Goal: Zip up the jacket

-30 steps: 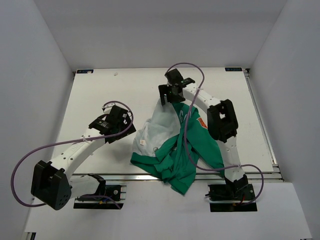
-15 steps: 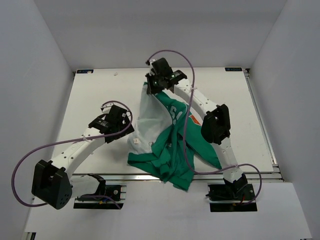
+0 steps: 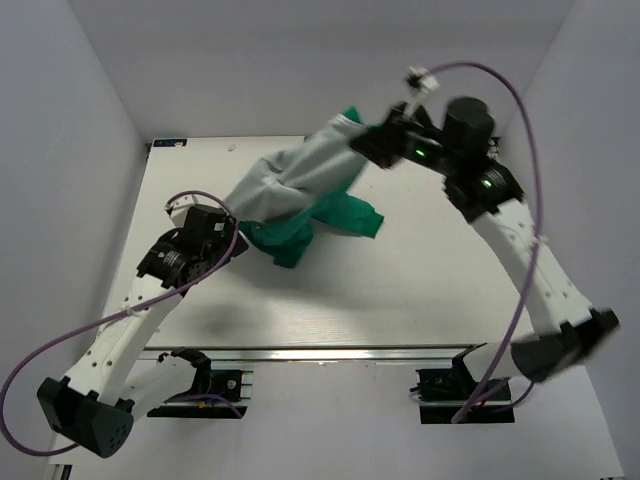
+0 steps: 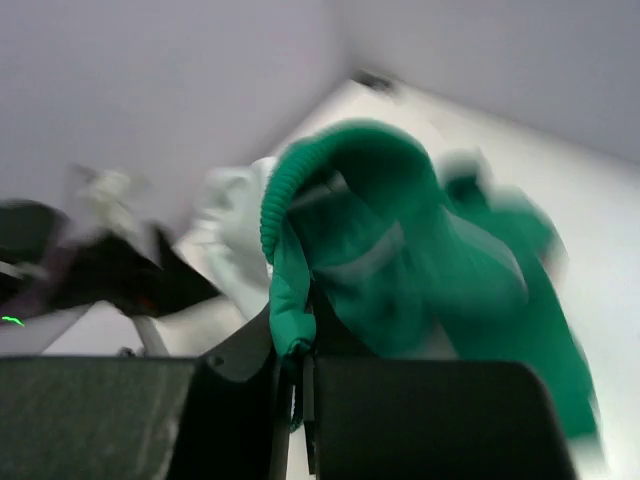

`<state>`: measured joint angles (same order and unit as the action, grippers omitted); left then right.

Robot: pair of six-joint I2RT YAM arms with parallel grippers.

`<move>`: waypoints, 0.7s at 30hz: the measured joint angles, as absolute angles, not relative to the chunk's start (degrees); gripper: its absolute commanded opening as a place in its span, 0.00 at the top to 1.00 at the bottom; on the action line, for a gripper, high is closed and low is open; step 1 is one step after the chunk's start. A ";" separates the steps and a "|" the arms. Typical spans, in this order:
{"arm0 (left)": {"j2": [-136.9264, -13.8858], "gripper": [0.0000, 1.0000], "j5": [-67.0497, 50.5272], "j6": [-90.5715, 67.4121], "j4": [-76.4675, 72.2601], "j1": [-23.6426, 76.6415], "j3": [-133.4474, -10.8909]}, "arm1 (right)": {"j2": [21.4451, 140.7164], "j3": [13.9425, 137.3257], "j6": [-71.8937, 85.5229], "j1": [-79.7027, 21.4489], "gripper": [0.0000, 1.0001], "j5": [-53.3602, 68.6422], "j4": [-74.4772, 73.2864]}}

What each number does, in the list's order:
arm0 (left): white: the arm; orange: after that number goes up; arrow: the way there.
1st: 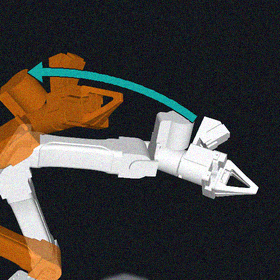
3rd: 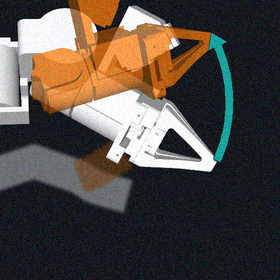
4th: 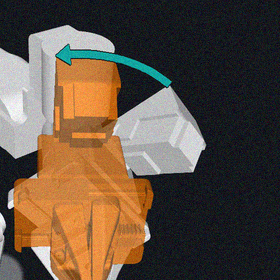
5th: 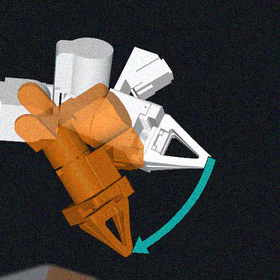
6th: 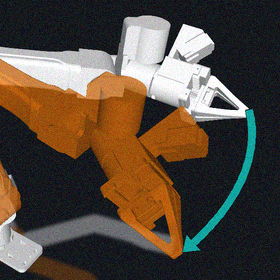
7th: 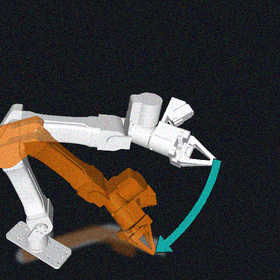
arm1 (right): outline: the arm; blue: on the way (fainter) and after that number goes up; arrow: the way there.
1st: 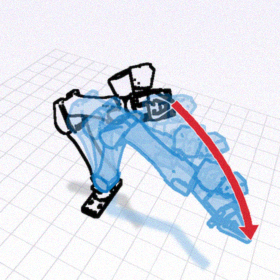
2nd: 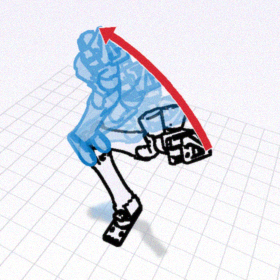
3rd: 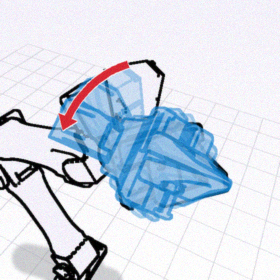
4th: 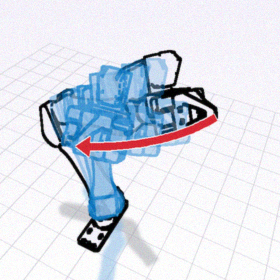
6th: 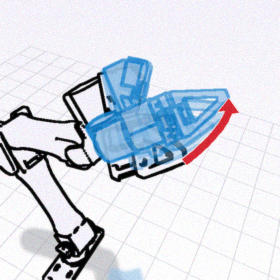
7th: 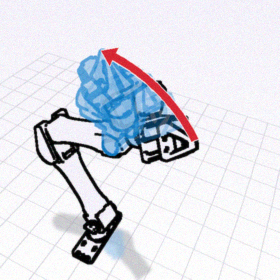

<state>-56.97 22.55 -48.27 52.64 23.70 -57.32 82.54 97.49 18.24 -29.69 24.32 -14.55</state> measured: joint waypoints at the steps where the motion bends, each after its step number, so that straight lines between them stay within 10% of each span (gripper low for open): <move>1: -55.94 0.02 22.52 -48.21 53.08 23.70 -57.32 | 78.74 91.39 18.92 -25.78 1.00 24.45 -14.96; 9: -55.90 0.02 20.49 -45.01 54.52 23.70 -59.05 | 70.19 54.13 20.67 -9.19 1.00 9.58 -34.52; 21: -96.09 0.02 12.62 -30.48 40.53 23.68 -83.46 | 72.16 51.35 22.11 -8.69 1.00 -4.54 -41.43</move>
